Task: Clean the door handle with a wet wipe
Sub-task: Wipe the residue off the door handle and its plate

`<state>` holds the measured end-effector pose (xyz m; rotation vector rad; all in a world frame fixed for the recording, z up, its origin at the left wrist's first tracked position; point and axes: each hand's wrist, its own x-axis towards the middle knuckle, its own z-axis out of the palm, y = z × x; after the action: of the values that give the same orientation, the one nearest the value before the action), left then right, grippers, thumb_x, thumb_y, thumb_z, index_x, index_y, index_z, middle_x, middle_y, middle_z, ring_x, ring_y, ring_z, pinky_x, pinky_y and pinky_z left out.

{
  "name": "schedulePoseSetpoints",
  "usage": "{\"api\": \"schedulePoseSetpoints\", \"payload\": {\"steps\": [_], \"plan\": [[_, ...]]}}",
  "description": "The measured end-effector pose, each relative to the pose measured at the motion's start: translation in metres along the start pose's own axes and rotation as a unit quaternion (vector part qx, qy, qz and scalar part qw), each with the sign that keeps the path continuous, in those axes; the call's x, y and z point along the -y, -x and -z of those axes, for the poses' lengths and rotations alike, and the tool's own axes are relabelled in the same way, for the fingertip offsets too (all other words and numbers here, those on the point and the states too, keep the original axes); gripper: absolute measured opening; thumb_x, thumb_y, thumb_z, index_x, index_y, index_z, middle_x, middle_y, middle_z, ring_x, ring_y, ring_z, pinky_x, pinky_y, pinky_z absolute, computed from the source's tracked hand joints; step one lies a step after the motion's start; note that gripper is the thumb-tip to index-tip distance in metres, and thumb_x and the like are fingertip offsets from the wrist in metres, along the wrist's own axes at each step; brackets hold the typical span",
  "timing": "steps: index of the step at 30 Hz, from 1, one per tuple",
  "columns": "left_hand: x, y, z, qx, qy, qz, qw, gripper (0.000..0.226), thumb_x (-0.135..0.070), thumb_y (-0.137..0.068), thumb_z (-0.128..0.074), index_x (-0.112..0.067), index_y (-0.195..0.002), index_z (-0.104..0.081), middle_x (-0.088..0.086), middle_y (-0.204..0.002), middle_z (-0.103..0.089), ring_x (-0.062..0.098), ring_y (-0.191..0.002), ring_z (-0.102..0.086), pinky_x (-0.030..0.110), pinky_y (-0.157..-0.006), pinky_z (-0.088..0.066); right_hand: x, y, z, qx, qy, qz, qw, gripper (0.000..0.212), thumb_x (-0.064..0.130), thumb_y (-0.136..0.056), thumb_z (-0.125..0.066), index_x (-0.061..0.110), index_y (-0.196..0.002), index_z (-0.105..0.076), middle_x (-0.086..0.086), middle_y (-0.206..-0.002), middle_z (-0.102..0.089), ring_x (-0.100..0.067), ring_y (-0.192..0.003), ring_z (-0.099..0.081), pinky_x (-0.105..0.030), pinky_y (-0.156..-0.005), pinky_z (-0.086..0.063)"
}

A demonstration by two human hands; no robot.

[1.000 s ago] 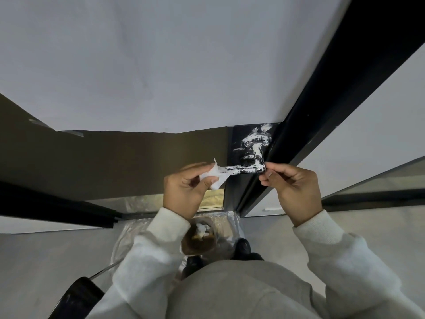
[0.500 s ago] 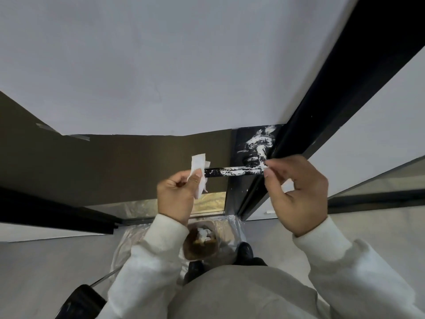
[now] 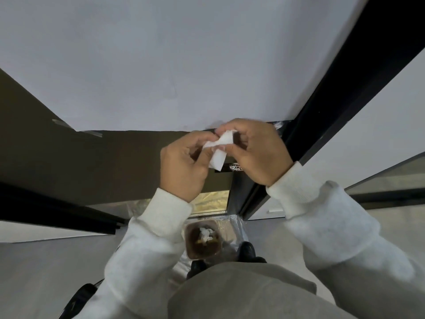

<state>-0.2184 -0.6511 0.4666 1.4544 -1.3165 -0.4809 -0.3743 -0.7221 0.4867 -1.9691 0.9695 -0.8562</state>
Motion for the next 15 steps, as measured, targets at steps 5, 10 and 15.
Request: {"api": "schedulePoseSetpoints", "payload": {"steps": [5,10,15], "plan": [[0.000,-0.009,-0.009,-0.012,0.034,0.084,0.996,0.005,-0.015,-0.087,-0.078,-0.017,-0.089,-0.073,0.001,-0.071,-0.072,0.019,-0.060,-0.071,0.036,-0.054,-0.060,-0.006,0.000,0.003,-0.049,-0.070,0.015,0.996,0.005,0.008,-0.084,-0.074,0.011,-0.088,-0.076,-0.002,-0.083,-0.075,-0.023,-0.077,-0.072,-0.050,-0.071,-0.057],[-0.006,-0.018,-0.013,0.021,0.129,0.143,0.981,0.012,0.001,-0.090,-0.068,-0.009,-0.094,-0.072,0.010,-0.081,-0.076,0.023,-0.068,-0.073,0.034,-0.061,-0.057,-0.015,0.005,0.005,0.009,-0.051,0.009,0.999,0.017,0.002,-0.083,-0.069,0.014,-0.089,-0.078,-0.002,-0.104,-0.072,-0.016,-0.095,-0.070,-0.043,-0.085,-0.057],[0.007,-0.018,-0.007,0.106,0.026,0.095,0.989,0.031,-0.005,-0.085,-0.067,-0.021,-0.112,-0.072,-0.006,-0.100,-0.078,0.015,-0.096,-0.072,0.041,-0.093,-0.057,-0.022,0.001,0.019,-0.040,0.010,0.056,0.998,0.015,-0.001,-0.082,-0.065,0.010,-0.088,-0.071,-0.006,-0.085,-0.071,-0.026,-0.077,-0.069,-0.049,-0.069,-0.057]]}}
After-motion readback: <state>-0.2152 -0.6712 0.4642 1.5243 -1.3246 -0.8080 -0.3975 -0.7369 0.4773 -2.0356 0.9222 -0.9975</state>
